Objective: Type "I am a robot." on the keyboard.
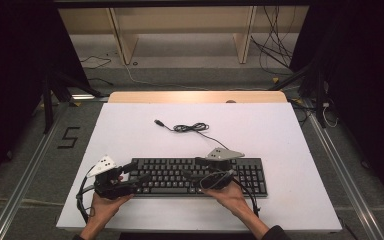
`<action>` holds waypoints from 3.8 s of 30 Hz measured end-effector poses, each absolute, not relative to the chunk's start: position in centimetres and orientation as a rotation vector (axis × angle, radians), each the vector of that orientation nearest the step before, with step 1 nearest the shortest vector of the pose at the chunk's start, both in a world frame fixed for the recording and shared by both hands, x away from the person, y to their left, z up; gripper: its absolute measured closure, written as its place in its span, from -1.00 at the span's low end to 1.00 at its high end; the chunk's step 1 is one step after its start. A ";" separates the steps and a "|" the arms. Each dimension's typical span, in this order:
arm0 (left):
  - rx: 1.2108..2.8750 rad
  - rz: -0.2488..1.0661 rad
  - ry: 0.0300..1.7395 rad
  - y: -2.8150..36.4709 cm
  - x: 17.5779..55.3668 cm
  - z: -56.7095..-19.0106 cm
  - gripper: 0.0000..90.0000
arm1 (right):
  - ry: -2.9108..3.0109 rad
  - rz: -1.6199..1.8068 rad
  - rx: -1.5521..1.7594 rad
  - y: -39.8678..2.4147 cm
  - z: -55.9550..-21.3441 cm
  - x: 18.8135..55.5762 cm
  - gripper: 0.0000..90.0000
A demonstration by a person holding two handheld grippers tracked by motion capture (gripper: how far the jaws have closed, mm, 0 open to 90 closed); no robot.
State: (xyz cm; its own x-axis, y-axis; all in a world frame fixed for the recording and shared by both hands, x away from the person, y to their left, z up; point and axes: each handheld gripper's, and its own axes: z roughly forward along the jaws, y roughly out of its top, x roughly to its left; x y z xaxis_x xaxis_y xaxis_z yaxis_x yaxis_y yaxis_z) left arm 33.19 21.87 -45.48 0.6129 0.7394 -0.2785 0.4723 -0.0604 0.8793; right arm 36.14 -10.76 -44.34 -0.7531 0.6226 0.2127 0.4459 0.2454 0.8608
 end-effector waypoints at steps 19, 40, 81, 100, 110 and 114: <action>1.694 0.305 1.019 22.1 33.3 -45.5 -0.40 | 2.414 1.535 0.941 -8.3 -44.7 35.5 -0.25; 1.687 0.300 1.023 22.2 33.3 -45.5 -0.40 | 2.563 1.340 0.917 -4.7 -46.7 36.4 1.00; 1.691 0.302 1.014 22.2 33.2 -45.5 -0.40 | 2.508 1.386 0.974 -5.0 -46.3 36.9 0.91; 1.691 0.302 1.010 22.1 33.2 -45.5 -0.40 | 2.434 1.473 1.009 -7.5 -44.8 37.2 -0.04; 1.691 0.303 1.009 22.2 33.2 -45.4 -0.40 | 2.404 1.464 1.036 -8.6 -44.4 37.5 -0.16; 1.690 0.303 1.009 22.1 33.2 -45.4 -0.40 | 2.399 1.453 1.041 -8.9 -44.4 37.6 -0.18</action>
State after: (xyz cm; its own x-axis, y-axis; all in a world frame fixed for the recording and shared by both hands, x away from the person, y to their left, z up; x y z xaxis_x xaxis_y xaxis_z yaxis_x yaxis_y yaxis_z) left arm 33.20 22.15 -45.43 0.6060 0.7444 -0.2806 0.4666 -0.0469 0.8832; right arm 37.64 -8.91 -44.36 -0.7478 0.6277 0.2162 0.4823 0.2898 0.8267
